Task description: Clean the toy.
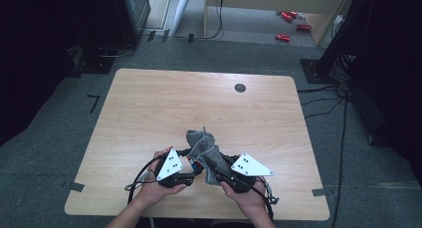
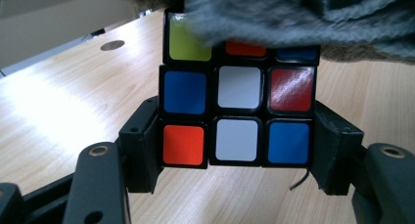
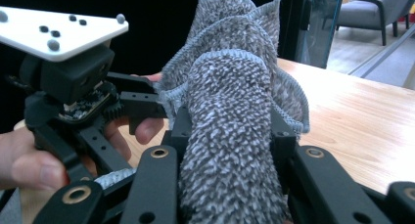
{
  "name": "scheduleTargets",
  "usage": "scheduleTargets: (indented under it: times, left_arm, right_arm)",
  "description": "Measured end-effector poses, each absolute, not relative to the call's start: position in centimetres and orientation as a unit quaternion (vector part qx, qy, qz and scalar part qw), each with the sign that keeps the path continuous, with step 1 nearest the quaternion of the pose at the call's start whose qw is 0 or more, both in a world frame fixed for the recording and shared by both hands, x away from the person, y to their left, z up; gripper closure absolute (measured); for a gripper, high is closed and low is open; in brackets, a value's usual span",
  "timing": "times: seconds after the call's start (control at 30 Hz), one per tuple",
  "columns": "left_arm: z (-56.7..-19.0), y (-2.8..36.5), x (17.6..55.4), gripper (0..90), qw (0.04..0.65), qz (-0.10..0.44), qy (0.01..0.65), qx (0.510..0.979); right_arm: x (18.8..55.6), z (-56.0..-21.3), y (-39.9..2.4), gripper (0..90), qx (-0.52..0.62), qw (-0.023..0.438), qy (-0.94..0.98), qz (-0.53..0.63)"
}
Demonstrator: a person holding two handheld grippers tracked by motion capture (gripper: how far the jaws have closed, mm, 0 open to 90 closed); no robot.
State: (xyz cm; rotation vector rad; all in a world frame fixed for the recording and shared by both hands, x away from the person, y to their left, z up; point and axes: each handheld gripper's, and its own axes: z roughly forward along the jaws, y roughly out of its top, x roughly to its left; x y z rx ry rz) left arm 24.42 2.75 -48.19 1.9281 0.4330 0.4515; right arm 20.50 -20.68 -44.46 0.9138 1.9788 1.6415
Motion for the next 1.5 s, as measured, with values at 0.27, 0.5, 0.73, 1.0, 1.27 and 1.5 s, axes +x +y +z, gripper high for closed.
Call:
scheduleTargets:
  times: [0.27, 0.5, 0.73, 1.0, 1.27, 1.5]
  left_arm:
    - [-47.9, 3.1, 24.4, 34.3, 0.543, 0.181, 0.176, 0.801]
    - [-47.6, 3.7, 24.6, 34.5, 0.56, 0.174, 0.18, 0.79]
    - [-48.1, 2.9, 24.4, 34.5, 0.531, 0.179, 0.169, 0.811]
    - [-47.6, 3.2, 24.1, 34.5, 0.551, 0.172, 0.159, 0.801]
    - [-47.4, 3.4, 24.4, 34.5, 0.553, 0.176, 0.167, 0.797]
    - [-47.8, 2.9, 24.1, 34.5, 0.538, 0.181, 0.157, 0.808]
  right_arm:
    - [21.5, -45.2, -22.1, 66.2, 0.363, 0.159, 0.69, 0.606]
    - [22.6, -46.1, -23.4, 66.2, 0.401, 0.152, 0.693, 0.579]
    - [21.7, -44.6, -23.1, 65.9, 0.379, 0.158, 0.678, 0.61]
    - [22.0, -45.5, -22.6, 65.5, 0.384, 0.139, 0.682, 0.607]
    - [22.9, -46.4, -24.1, 65.4, 0.428, 0.148, 0.677, 0.58]
    - [21.4, -44.6, -22.3, 64.8, 0.363, 0.145, 0.678, 0.623]
